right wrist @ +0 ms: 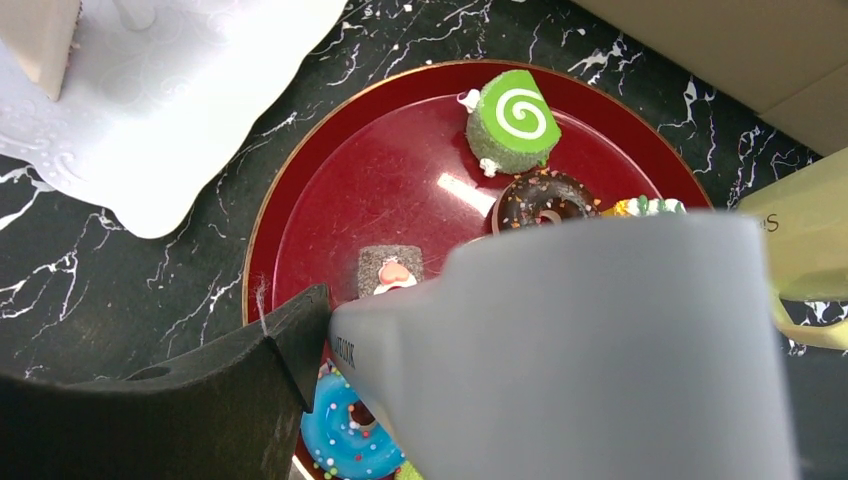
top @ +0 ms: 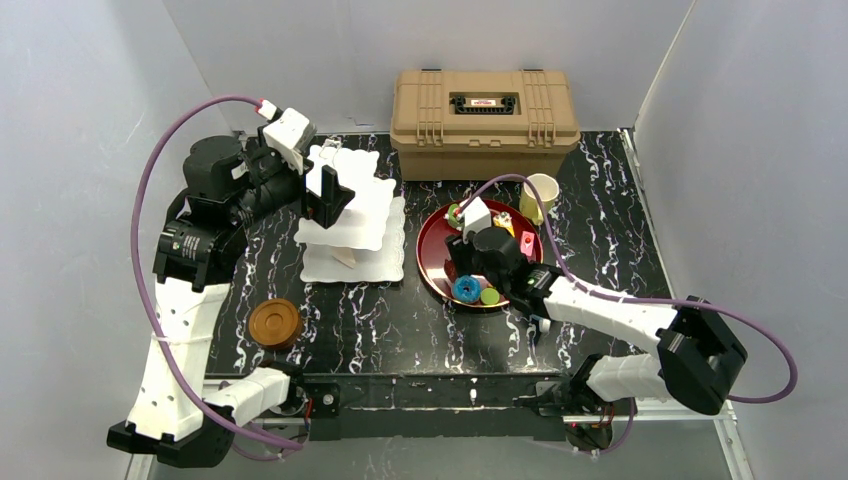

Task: Serve the afternoon tea
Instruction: Adjust the dessert on the tray.

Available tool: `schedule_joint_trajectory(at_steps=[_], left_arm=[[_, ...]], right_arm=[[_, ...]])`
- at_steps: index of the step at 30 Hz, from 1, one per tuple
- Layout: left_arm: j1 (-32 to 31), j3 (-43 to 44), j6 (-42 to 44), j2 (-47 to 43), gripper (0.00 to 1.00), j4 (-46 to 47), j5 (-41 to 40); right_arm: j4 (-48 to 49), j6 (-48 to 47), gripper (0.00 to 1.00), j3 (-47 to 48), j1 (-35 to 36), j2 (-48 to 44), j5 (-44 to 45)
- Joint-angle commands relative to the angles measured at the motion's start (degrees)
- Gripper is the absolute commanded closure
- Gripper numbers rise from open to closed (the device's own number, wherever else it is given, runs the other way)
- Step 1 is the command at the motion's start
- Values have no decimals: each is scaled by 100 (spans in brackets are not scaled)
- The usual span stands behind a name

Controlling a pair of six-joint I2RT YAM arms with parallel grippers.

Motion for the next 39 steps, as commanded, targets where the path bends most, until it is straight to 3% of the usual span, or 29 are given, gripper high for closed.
schedule_joint_trajectory(at_steps=[1,5,8,13,17,27,33,39], left_arm=[[5,-17,-16,-103,2,43,65],[7,-2,-14,-82,2,43,79],[9,0,-20,-84,2,41,92],[6,-2,-21,-100,2,45,93],[7,7,-16,-103,2,41,90],[11,16,-24,-112,2,52,96],[7,5,-1,-129,2,51,75],[5,-33,20,-133,2,54,121]], right_arm=[[250,110,37,-91,29,-54,-4],[331,169,29,-159,29,-117,-93],[385,174,30,-183,20,-138,-138],[429,177,57,-203,20,-167,-151],[429,159,69,-174,24,-242,-123],[408,-78,87,119,20,-434,-73],[398,-213,89,174,20,-261,-54],[685,-108,76,19,20,-565,9]])
